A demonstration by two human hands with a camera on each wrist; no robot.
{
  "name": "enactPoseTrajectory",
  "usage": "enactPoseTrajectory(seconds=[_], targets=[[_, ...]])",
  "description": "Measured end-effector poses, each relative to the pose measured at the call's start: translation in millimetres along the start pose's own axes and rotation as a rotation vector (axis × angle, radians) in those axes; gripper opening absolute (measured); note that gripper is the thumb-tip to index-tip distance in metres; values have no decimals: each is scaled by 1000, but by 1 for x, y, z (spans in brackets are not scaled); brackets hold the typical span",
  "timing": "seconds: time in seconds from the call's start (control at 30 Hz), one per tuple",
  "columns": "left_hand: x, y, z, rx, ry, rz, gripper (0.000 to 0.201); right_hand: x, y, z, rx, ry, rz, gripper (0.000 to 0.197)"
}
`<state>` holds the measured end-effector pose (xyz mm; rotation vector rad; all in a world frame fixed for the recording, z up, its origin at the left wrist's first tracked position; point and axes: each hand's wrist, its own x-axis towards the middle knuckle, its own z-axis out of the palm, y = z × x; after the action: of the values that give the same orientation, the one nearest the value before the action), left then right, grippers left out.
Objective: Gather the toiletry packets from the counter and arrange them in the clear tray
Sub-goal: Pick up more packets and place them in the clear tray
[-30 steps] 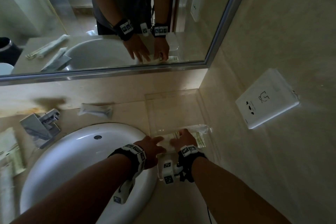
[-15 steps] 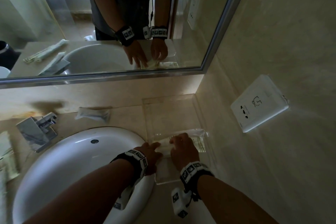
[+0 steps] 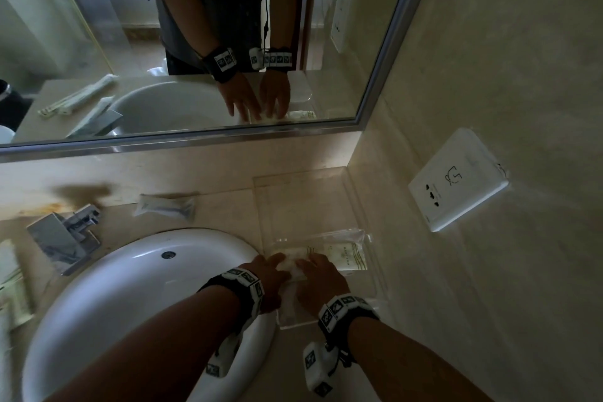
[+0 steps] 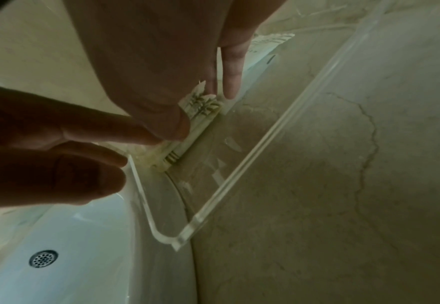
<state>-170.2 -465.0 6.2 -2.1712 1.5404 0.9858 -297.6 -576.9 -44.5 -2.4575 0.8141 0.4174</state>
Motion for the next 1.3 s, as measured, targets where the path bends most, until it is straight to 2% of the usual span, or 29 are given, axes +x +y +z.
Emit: enactPoseTrajectory(seconds=[0.2,0.33,0.6,0.7,0.77,0.83,0.9,1.07,1.2,1.3], targets=[[-2,0,1,-20,-24,-21,63,3,3,1,0,-110,-20,71],[-6,2,0,-37,-17,-30,62,2,1,-1,0,-121,-26,73],[-13,3,-6,-43,14,-35,59,-8,2,-13,23,11,25,65],[-15,4,-7,-42,21,-29,60,-12,5,-17,-37,83,92,68],[-16,4,-7,-37,23,-19,61,-14,11,-20,-77,119,199,72],[-17,5,-7,-35,18,-14,61,-14,19,-20,-67,71,327,76],[-18,6,-5,-28,20,-9,61,-14,27,-19,-49,-13,379,79],[-18,5,0,-26,5,-8,59,-15,27,-13,-61,-108,322,75],[-21,3,3,-28,6,-26,58,-18,17,-12,-85,-106,256,70],[-23,3,3,-33,9,-36,57,-19,14,-9,-92,-117,233,74]])
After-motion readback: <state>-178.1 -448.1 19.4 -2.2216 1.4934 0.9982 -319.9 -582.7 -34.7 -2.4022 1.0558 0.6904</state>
